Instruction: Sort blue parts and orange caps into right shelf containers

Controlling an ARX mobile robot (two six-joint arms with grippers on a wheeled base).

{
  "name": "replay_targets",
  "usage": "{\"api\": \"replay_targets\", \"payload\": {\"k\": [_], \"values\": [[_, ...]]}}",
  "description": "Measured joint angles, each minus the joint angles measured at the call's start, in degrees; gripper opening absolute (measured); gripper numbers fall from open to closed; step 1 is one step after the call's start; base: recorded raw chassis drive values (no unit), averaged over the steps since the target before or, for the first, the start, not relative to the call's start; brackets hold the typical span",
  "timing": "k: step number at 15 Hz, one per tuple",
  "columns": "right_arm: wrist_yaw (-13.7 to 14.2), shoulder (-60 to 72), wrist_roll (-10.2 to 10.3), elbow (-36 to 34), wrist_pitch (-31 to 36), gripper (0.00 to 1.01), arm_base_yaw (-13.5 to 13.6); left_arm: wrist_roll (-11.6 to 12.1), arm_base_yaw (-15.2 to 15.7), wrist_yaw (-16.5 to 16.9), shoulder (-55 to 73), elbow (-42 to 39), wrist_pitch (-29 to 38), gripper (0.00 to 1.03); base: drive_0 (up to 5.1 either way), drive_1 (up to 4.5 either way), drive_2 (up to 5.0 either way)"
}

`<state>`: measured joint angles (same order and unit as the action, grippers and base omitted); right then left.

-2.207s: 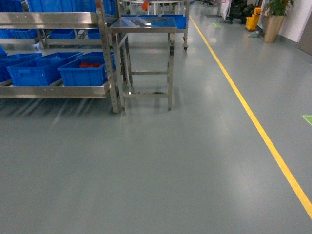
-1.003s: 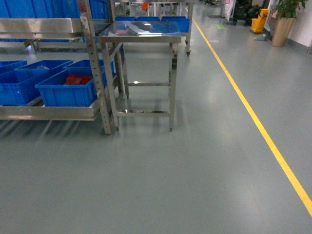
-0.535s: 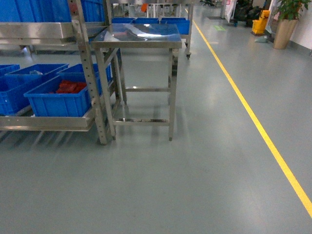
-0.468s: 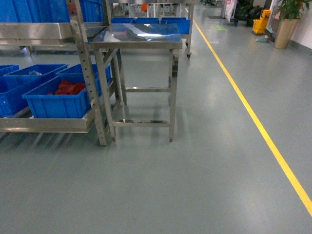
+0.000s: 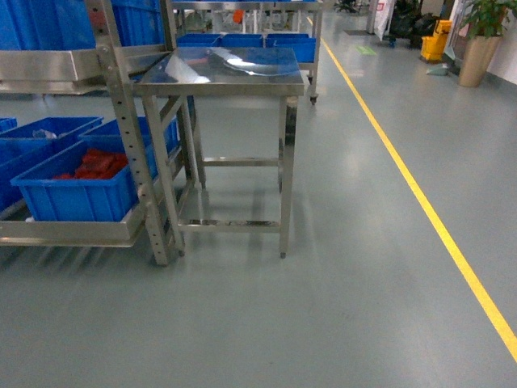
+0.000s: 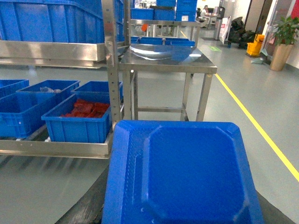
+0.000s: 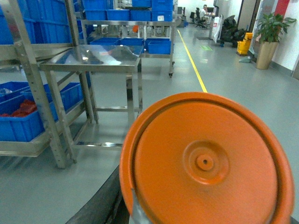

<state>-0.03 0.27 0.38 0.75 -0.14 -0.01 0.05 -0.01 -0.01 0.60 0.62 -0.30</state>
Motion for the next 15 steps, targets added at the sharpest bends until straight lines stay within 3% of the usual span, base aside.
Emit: {"api": "replay_targets", "payload": {"k": [15], "values": [[0.00, 0.00, 0.00, 0.00, -0.02, 0.45, 0.00, 0.00, 0.00, 0.00, 0.00, 0.02, 0.17, 0.42, 0.0, 4.30, -4.3]]}}
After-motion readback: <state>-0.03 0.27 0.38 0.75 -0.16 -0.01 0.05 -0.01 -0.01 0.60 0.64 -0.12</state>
